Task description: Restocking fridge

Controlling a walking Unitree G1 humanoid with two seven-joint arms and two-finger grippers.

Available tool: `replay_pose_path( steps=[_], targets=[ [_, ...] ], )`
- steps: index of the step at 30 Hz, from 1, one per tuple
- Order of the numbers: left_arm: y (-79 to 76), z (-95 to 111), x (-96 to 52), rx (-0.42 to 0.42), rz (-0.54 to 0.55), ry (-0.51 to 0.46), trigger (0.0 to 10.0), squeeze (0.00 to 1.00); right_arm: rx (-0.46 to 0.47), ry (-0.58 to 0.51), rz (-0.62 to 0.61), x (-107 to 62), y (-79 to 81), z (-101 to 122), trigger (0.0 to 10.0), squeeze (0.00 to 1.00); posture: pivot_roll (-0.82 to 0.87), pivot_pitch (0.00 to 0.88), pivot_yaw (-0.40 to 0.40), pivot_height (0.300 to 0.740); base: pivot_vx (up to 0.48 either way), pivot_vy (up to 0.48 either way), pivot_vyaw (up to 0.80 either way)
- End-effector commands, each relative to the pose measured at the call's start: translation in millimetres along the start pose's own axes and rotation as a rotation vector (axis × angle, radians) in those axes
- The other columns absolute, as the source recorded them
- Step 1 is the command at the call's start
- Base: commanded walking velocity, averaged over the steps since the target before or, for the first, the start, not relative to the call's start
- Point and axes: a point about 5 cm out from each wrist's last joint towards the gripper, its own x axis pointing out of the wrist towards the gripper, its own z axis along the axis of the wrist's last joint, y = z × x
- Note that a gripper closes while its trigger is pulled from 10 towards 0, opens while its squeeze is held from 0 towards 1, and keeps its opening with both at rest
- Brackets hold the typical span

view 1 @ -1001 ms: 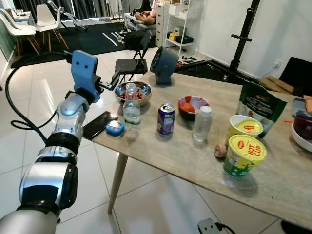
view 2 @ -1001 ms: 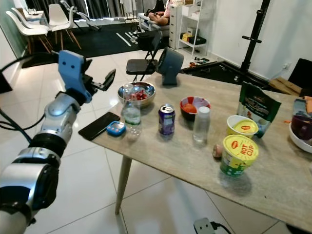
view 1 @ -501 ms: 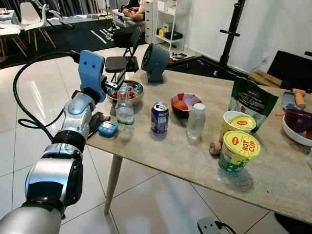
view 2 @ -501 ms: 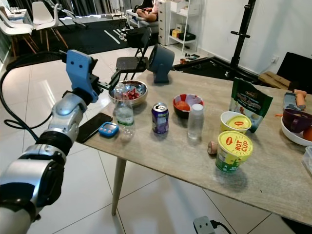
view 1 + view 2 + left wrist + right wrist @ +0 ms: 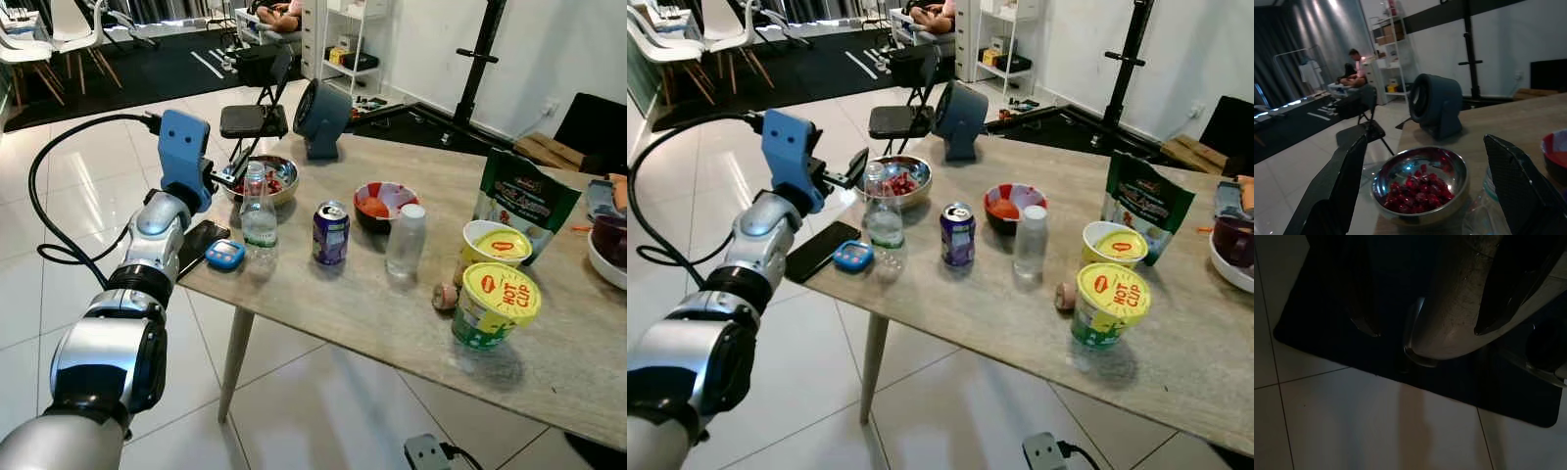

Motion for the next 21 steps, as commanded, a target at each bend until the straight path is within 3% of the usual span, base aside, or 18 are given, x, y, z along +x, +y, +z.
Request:
replay_pose_path(
  steps=[1,8,11,21],
  targets=[
    [-10.1,10,9.3,-0.01,-0.062,-0.034,10.0,0.0,0.027,0.155,-0.014,-10.1,0.5,-46,10.0,0.0,-0.09,0.127,0.058,0.74,0.0,0.0,0.0],
    [-20.3,22,16.7,-0.017,-0.134,-0.098,10.0,0.0,0.033,0.151,-0.014,-10.5,1.1,-47,10.0,0.0,-0.1,0.135,0.061,0.74,0.0,0.0,0.0],
    [-33.5,30,23.2,-0.013,-0.21,-0.139,10.0,0.0,0.035,0.146,-0.013,-10.2,1.5,-46,10.0,0.0,-0.1,0.145,0.061,0.74,0.0,0.0,0.0],
    [-42.7,19,23.2,-0.009,-0.227,-0.075,10.0,0.0,0.035,0.141,-0.014,-10.2,0.0,-45,10.0,0.0,-0.11,0.154,0.058,0.74,0.0,0.0,0.0]
  ],
)
